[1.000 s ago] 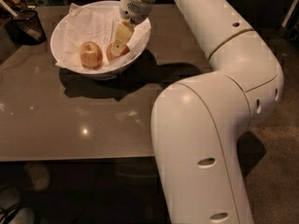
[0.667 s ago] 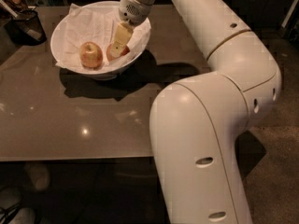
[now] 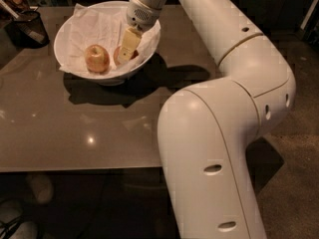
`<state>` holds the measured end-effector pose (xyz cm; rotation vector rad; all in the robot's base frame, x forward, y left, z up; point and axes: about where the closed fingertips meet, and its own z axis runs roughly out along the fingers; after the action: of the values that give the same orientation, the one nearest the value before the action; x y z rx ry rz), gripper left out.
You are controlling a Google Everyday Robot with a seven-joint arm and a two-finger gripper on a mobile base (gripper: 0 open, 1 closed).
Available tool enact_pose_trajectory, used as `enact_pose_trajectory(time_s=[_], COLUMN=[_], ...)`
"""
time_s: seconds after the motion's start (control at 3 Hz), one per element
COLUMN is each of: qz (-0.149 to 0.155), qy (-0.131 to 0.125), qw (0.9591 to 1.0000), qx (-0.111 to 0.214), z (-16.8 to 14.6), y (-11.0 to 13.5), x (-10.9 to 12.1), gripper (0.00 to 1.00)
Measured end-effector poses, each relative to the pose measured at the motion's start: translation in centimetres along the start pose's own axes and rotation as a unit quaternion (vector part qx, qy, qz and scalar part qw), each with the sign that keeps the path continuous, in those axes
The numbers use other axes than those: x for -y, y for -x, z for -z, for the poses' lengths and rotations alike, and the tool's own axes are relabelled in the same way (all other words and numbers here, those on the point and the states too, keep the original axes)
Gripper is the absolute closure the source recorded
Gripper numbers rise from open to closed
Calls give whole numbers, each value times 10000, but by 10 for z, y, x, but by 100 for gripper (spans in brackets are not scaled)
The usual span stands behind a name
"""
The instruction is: Pick apple from white bowl
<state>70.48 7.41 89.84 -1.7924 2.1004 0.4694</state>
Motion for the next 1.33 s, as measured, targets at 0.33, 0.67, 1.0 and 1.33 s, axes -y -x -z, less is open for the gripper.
enact_pose_trajectory(time_s=[0.33, 0.67, 1.0, 1.33], qz=[-38, -80, -108, -162], qy=[73, 126, 146, 193], qw=[10000, 9999, 9998, 9997], qx=[-1, 2, 0, 5], z=[-7, -13, -16, -23], y=[-3, -5, -7, -10], x=[1, 3, 4, 6], gripper=[32, 30, 29, 28])
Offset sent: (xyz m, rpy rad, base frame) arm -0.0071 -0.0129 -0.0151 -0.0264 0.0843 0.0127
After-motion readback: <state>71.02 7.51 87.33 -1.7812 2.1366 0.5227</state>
